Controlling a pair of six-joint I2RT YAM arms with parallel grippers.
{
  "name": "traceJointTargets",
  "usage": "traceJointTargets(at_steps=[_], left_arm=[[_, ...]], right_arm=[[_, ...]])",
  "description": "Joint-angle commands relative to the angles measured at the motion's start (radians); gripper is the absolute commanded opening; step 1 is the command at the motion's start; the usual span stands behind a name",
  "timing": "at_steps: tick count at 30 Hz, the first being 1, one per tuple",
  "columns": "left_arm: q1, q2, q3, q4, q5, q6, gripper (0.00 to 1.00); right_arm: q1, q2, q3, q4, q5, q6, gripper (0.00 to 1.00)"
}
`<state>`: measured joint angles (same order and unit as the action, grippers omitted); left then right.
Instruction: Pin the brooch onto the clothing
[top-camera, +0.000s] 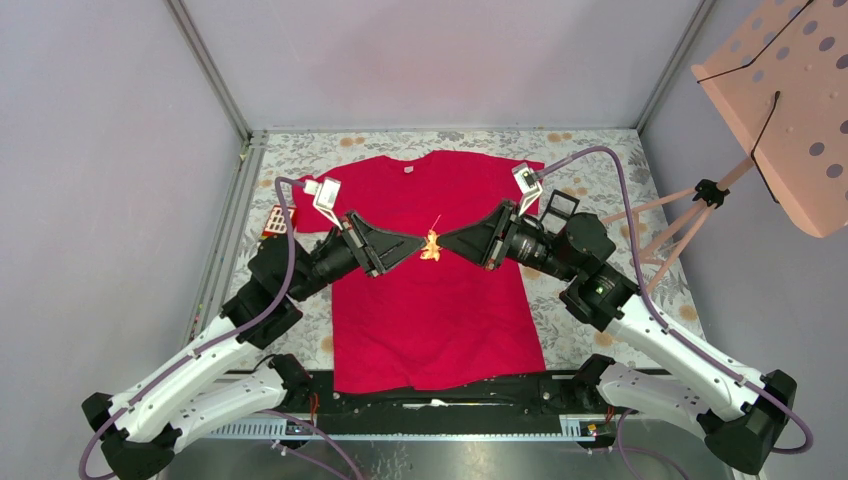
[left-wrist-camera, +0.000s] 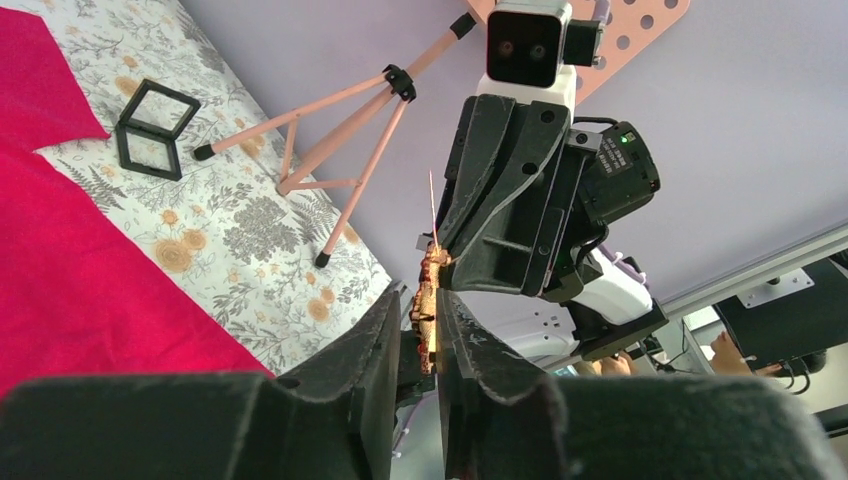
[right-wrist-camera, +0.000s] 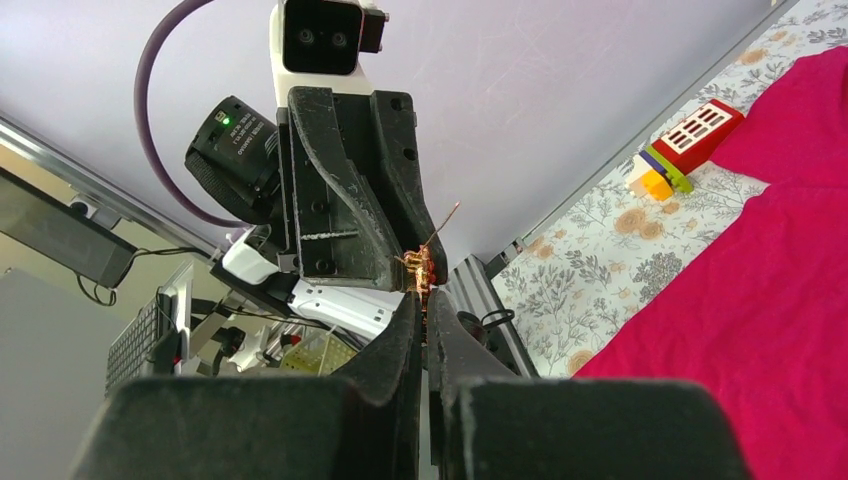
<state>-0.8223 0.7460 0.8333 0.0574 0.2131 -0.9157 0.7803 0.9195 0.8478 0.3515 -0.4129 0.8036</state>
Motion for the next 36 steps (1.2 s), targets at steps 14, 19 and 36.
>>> traceJointTargets(at_steps=[14, 19, 36], left_arm=[[0.006, -0.015, 0.009, 0.024, 0.001, 0.028, 0.00], [0.011, -0.016, 0.055, -0.102, 0.009, 0.134, 0.00], [0.059, 0.130, 0.287, -0.569, 0.369, 0.497, 0.00]], right_arm=[[0.006, -0.014, 0.029, 0.052, 0.000, -0.016, 0.00], [0.007, -0.045, 0.062, -0.109, 0.070, -0.087, 0.31], [-0.026, 0.015, 0.378, -0.873, -0.106, -0.470, 0.64]])
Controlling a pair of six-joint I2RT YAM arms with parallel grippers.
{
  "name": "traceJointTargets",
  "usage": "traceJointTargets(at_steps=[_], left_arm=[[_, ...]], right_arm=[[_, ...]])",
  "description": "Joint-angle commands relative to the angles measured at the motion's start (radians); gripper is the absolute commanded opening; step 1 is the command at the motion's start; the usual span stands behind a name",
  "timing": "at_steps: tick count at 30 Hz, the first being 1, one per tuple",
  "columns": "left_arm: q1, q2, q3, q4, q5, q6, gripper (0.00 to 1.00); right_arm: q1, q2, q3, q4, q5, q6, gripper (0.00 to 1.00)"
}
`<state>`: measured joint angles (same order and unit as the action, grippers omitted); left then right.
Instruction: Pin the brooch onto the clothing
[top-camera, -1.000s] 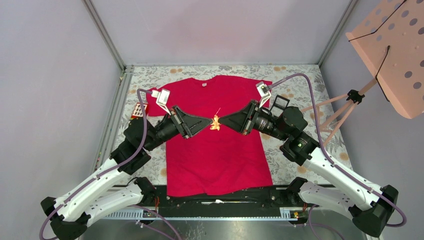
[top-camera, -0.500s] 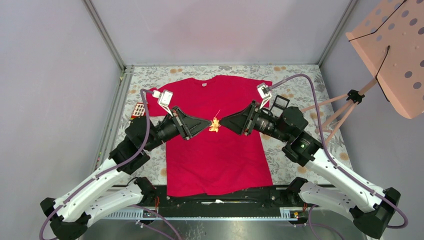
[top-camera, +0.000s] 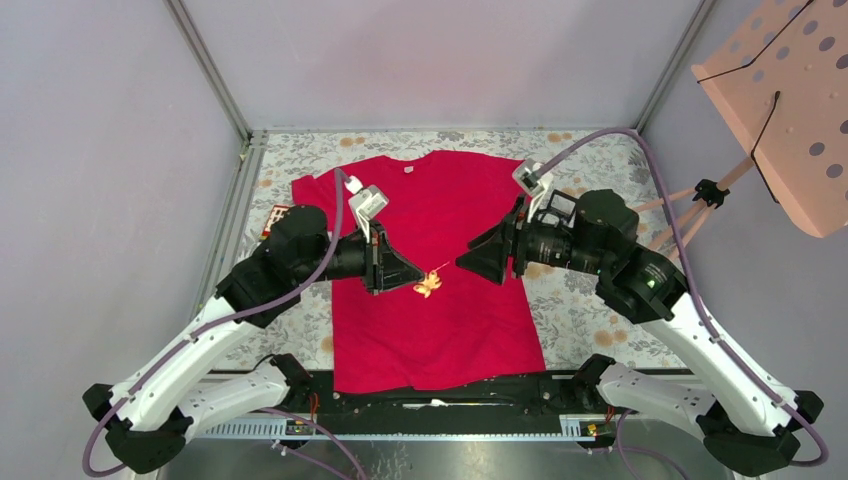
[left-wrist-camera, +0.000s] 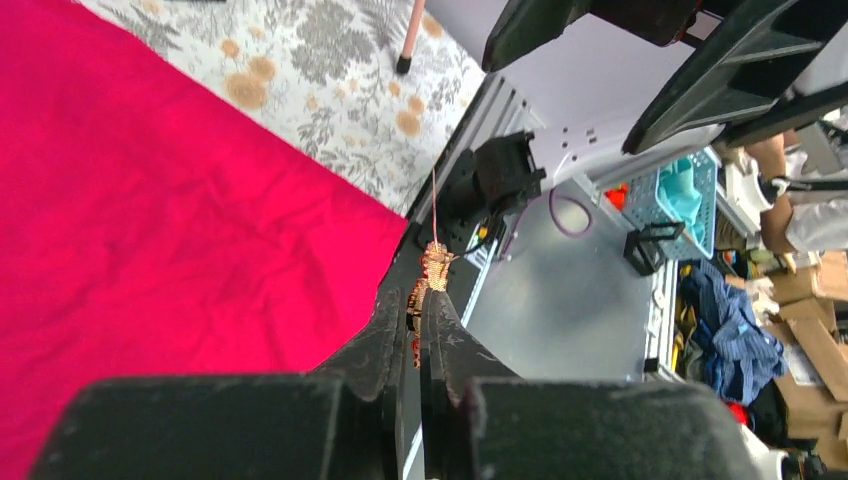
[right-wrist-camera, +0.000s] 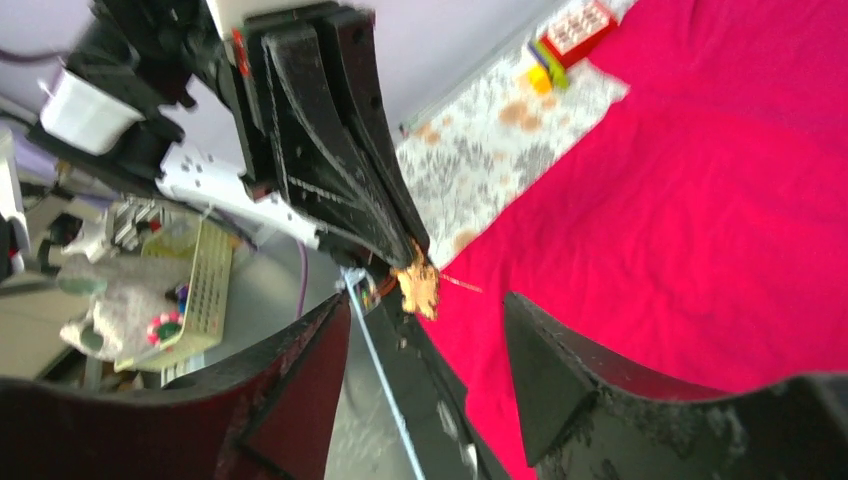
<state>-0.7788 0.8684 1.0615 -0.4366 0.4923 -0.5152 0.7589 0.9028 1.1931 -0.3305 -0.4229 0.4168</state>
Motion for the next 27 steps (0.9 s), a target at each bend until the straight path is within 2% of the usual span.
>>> traceJointTargets(at_steps=[1, 6, 10, 14, 18, 20, 24, 27], left_arm=[[0.019, 0.013, 0.065, -0.081, 0.096, 0.104, 0.00], [0.023, 0.070, 0.124, -0.161, 0.222, 0.194, 0.00], [0.023, 0.110, 0.163, -0.221, 0.313, 0.268, 0.00], [0.023, 0.124, 0.190, -0.257, 0.314, 0.297, 0.00], [0.025, 0.150, 0.220, -0.299, 0.294, 0.312, 0.00], [0.025, 0.165, 0.238, -0.336, 0.307, 0.340, 0.00], [0.024, 0.175, 0.261, -0.368, 0.323, 0.394, 0.00], [0.034, 0.181, 0.287, -0.369, 0.272, 0.378, 0.00]], right_arm=[[-0.005, 0.028, 0.021, -0.185, -0.105, -0.069, 0.64], [-0.005, 0.007, -0.055, -0.073, -0.206, -0.015, 0.68], [-0.003, 0.060, -0.059, -0.040, -0.292, 0.025, 0.59], [-0.002, 0.065, -0.091, 0.029, -0.326, 0.065, 0.57], [-0.001, 0.040, -0.131, 0.071, -0.311, 0.085, 0.68], [-0.002, 0.023, -0.142, 0.052, -0.275, 0.065, 0.70], [-0.001, 0.030, -0.144, 0.007, -0.260, 0.041, 0.67], [0.007, 0.005, -0.183, 0.081, -0.246, 0.089, 0.62]])
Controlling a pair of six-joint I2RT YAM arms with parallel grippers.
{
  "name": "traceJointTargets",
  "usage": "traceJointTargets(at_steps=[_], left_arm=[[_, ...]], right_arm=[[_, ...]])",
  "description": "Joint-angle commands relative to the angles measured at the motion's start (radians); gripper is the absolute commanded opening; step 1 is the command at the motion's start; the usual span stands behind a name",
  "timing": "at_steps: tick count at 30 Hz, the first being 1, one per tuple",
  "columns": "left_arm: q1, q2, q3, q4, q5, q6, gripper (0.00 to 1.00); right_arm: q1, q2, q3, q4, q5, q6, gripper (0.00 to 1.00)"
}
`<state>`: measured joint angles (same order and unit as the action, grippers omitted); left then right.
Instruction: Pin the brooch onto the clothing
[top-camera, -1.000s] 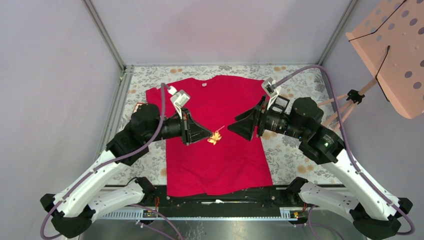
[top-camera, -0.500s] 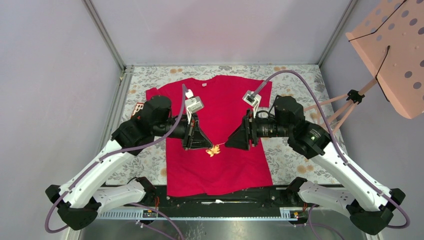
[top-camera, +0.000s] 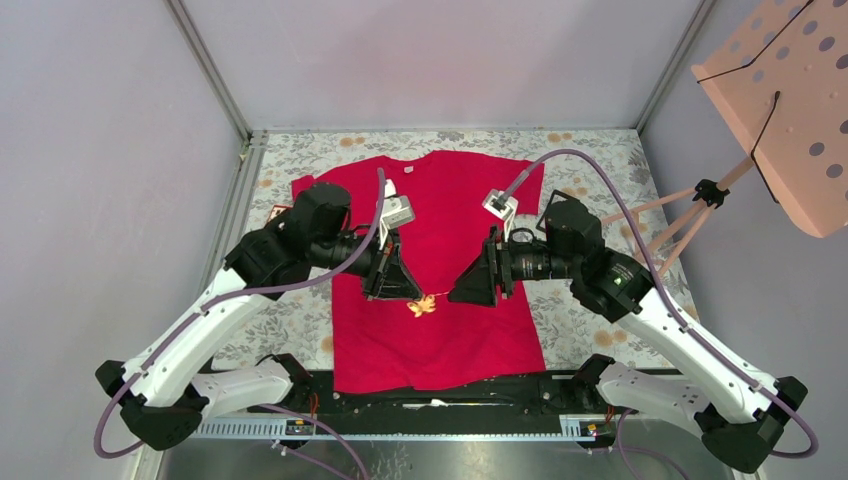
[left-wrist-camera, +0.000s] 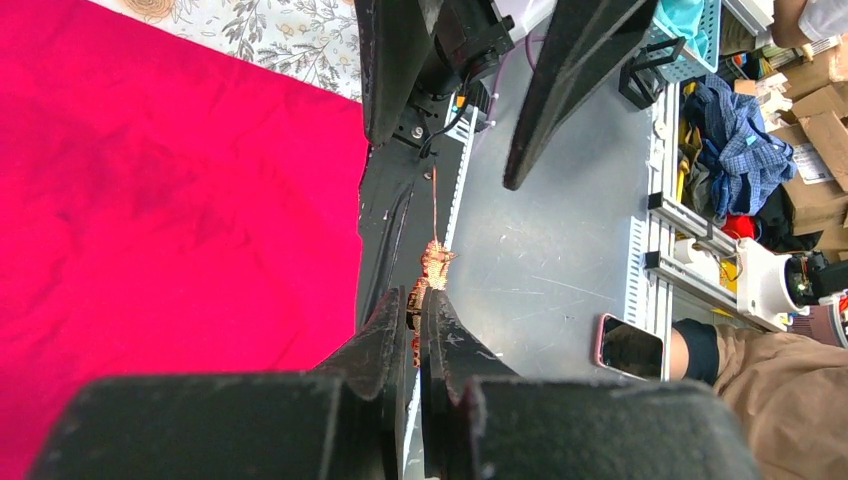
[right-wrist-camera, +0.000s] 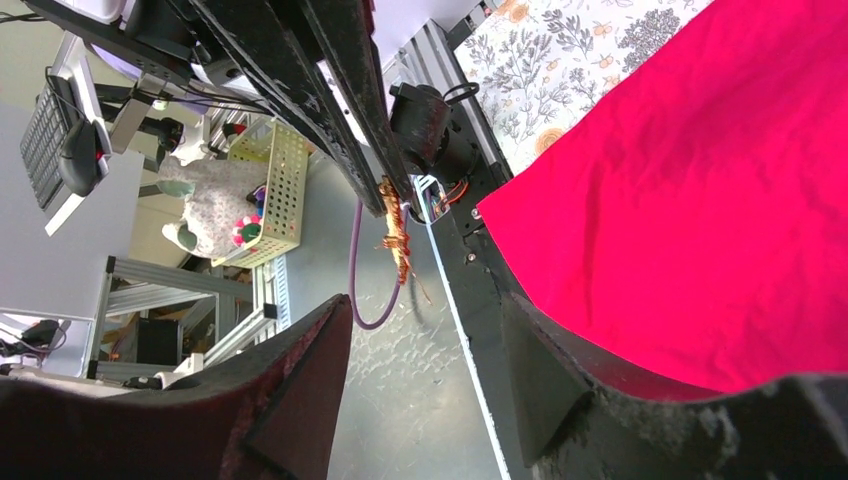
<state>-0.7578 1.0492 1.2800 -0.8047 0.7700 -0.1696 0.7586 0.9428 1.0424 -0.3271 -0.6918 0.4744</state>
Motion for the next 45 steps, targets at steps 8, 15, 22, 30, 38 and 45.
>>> traceJointTargets(at_steps=[8, 15, 22, 30, 38, 45], left_arm=[[0.058, 0.042, 0.069, 0.076, -0.016, -0.076, 0.00], [0.060, 0.057, 0.080, 0.084, 0.012, -0.080, 0.00], [0.062, 0.068, 0.084, 0.091, 0.016, -0.088, 0.00], [0.076, 0.072, 0.094, 0.091, -0.002, -0.102, 0.00], [0.086, 0.076, 0.083, 0.125, 0.013, -0.131, 0.00], [0.088, 0.074, 0.075, 0.125, 0.039, -0.128, 0.00]], right_arm=[[0.013, -0.159, -0.246, 0.465, 0.170, 0.258, 0.51], [0.038, -0.129, -0.246, 0.512, 0.169, 0.278, 0.44], [0.061, -0.111, -0.261, 0.520, 0.175, 0.276, 0.38], [0.065, -0.134, -0.279, 0.494, 0.211, 0.261, 0.42], [0.075, -0.124, -0.280, 0.505, 0.215, 0.259, 0.39], [0.088, -0.103, -0.279, 0.543, 0.222, 0.266, 0.34]])
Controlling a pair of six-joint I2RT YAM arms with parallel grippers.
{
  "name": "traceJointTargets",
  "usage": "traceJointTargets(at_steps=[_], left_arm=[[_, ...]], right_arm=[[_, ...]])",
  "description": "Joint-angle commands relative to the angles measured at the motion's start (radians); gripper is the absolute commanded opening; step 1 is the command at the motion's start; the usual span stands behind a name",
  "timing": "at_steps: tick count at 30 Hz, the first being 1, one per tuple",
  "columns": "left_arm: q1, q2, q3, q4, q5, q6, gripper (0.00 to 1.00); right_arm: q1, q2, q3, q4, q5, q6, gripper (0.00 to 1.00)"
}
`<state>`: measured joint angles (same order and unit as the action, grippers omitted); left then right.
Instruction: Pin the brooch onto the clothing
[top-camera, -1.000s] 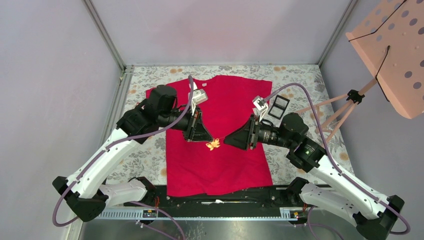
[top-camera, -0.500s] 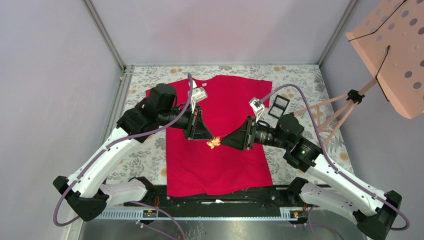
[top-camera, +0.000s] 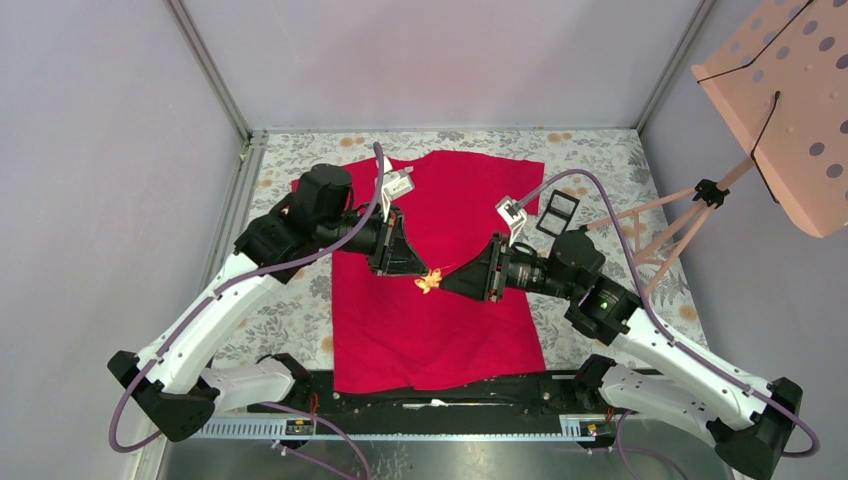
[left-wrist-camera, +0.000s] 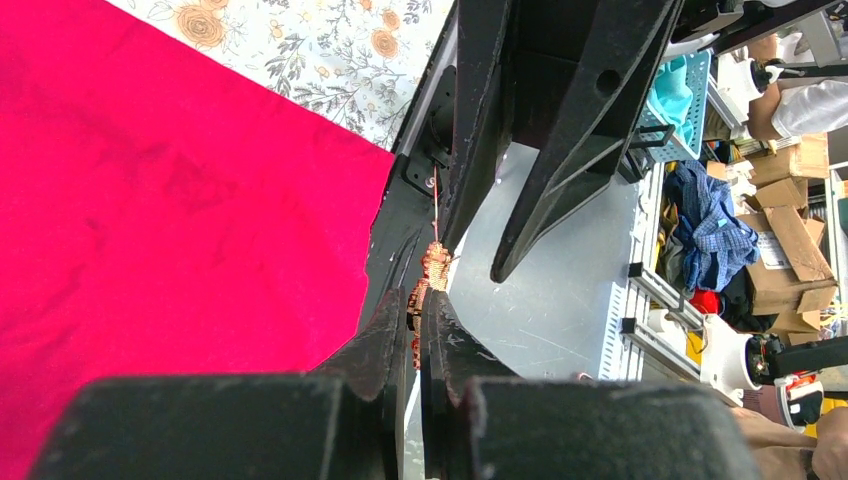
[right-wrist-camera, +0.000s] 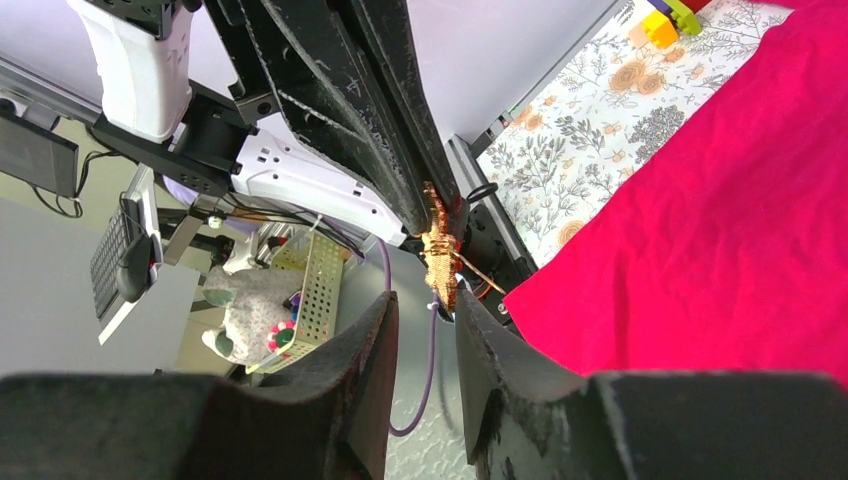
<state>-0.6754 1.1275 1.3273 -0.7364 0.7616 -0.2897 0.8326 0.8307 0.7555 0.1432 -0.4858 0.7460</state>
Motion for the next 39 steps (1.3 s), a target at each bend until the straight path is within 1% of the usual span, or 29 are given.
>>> traceJointTargets(at_steps=[1, 7, 10, 13, 14, 15, 17, 18, 19, 20, 23, 25, 28, 29, 33, 39], left_arm=[[0.006, -0.005, 0.026, 0.057, 0.051, -0.008, 0.00], [0.005, -0.011, 0.017, 0.058, 0.057, -0.006, 0.00], [0.005, -0.012, 0.014, 0.063, 0.060, -0.007, 0.00], [0.005, -0.010, 0.007, 0.070, 0.055, -0.014, 0.00], [0.005, -0.009, 0.001, 0.078, 0.053, -0.019, 0.00], [0.005, -0.011, -0.006, 0.090, 0.043, -0.029, 0.14], [0.006, -0.023, -0.015, 0.114, -0.003, -0.043, 0.48], [0.005, -0.042, -0.024, 0.135, -0.038, -0.053, 0.63], [0.005, -0.062, -0.046, 0.163, -0.083, -0.068, 0.73], [0.005, -0.086, -0.069, 0.205, -0.139, -0.090, 0.79], [0.004, -0.182, -0.185, 0.388, -0.290, -0.195, 0.88], [0.004, -0.251, -0.286, 0.548, -0.367, -0.291, 0.90], [-0.007, -0.333, -0.424, 0.813, -0.439, -0.429, 0.90], [-0.016, -0.352, -0.457, 0.868, -0.464, -0.459, 0.89], [-0.067, -0.394, -0.525, 0.963, -0.595, -0.518, 0.80], [-0.117, -0.367, -0.568, 1.093, -0.629, -0.595, 0.58]], right_arm=[[0.014, 0.014, 0.011, 0.075, 0.013, -0.006, 0.33], [0.021, 0.031, 0.017, 0.078, 0.015, -0.008, 0.32], [0.023, 0.029, 0.012, 0.087, 0.023, -0.007, 0.26], [0.026, 0.022, 0.010, 0.091, 0.045, -0.005, 0.05], [0.026, 0.018, 0.008, 0.091, 0.060, -0.003, 0.00], [0.027, 0.012, 0.003, 0.094, 0.079, -0.001, 0.00], [0.029, -0.005, -0.016, 0.115, 0.128, 0.011, 0.00], [0.029, -0.015, -0.029, 0.137, 0.154, 0.019, 0.00], [0.030, -0.025, -0.040, 0.156, 0.187, 0.030, 0.00], [0.030, -0.034, -0.050, 0.177, 0.216, 0.035, 0.00], [0.029, -0.048, -0.066, 0.240, 0.304, 0.047, 0.00], [0.030, -0.045, -0.065, 0.288, 0.347, 0.052, 0.00], [0.030, -0.022, -0.050, 0.354, 0.395, 0.051, 0.00], [0.031, -0.013, -0.043, 0.372, 0.406, 0.050, 0.00], [0.031, 0.020, -0.013, 0.428, 0.415, 0.043, 0.00], [0.037, 0.040, -0.011, 0.487, 0.421, 0.060, 0.00]])
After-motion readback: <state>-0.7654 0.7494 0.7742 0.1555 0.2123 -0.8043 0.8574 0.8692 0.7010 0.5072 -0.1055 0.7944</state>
